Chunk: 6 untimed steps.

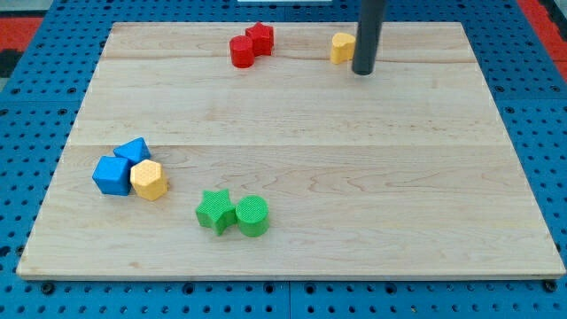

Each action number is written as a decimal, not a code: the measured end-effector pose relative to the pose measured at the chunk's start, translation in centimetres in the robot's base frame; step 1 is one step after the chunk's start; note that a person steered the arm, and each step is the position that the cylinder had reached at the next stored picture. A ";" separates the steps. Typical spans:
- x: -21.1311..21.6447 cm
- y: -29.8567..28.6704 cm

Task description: Move the heart vertically to the red circle

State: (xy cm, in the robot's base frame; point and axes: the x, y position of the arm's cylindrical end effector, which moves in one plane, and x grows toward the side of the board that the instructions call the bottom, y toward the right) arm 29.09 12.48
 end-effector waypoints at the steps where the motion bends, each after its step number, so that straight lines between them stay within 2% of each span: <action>1: -3.1 1.1; 2: -5.0 -1.1; 3: -5.0 -5.9; 4: -1.0 -15.5; 5: 2.3 -20.9; 6: 3.3 -20.1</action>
State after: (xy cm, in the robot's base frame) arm 32.37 -7.65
